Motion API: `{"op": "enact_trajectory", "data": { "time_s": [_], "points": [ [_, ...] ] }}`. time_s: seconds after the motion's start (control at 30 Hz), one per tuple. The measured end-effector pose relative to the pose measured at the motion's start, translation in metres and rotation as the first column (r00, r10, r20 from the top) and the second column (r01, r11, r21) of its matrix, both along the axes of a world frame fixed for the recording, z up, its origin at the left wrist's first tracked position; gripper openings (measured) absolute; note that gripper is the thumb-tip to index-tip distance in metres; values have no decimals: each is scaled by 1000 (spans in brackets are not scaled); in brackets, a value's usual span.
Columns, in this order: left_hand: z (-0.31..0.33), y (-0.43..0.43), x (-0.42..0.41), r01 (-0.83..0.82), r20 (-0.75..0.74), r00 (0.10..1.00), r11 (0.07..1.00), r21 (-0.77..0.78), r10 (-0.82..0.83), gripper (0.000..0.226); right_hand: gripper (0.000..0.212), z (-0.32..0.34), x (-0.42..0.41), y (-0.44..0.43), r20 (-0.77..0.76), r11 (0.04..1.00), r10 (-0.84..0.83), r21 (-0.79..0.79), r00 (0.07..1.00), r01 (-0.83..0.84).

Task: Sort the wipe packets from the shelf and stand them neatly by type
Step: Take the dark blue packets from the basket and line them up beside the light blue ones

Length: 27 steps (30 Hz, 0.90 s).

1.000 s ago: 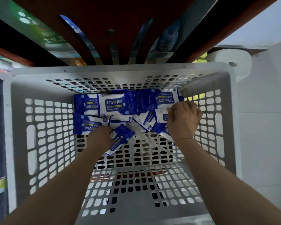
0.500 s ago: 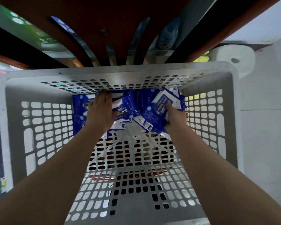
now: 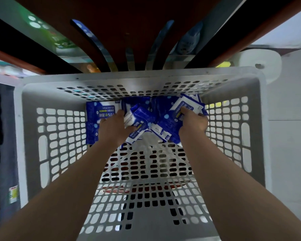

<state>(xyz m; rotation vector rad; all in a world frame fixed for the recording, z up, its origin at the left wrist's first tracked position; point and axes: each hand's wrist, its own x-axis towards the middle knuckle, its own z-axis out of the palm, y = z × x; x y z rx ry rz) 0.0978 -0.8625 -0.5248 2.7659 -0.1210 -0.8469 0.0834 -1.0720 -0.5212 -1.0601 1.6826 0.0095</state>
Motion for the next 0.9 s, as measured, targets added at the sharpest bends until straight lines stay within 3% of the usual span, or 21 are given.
{"op": "enact_trajectory", "data": {
  "time_s": [0.13, 0.27, 0.37, 0.47, 0.53, 0.63, 0.7, 0.8, 0.9],
  "points": [
    [5, -5, -4, -79, -106, 992, 994, -69, 71, 45, 56, 7, 5, -4, 27, 994, -41, 103, 999, 38],
    [12, -5, -14, -205, -207, 963, 970, -134, 175, 37, 43, 18, 6, -2, 60, 977, -44, 212, 997, 31],
    [26, -1, -22, -337, -266, 921, 926, -172, 285, 35, 39, 27, 1, 8, 116, 974, -3, 224, 993, -24],
    [44, 8, -30, -516, -343, 841, 809, -281, 418, 35, 52, 37, -14, 22, 211, 963, 112, 217, 971, -159],
    [59, 15, -38, -651, -421, 751, 675, -346, 509, 40, 60, 49, -23, 31, 242, 935, 269, 168, 932, -314],
    [91, 25, -53, -795, -529, 606, 417, -441, 594, 48, 42, 85, -29, 44, 277, 833, 503, 97, 819, -545],
    [113, 33, -65, -818, -559, 568, 342, -462, 604, 54, 25, 110, -30, 52, 312, 729, 641, 38, 701, -684],
    [146, 45, -83, -805, -529, 538, 213, -555, 656, 19, 30, 156, -30, 72, 371, 531, 808, -119, 459, -839],
    [182, 64, -97, -778, -504, 463, 62, -625, 729, 8, 36, 200, -30, 98, 433, 383, 864, -235, 257, -893]
  ]
}}
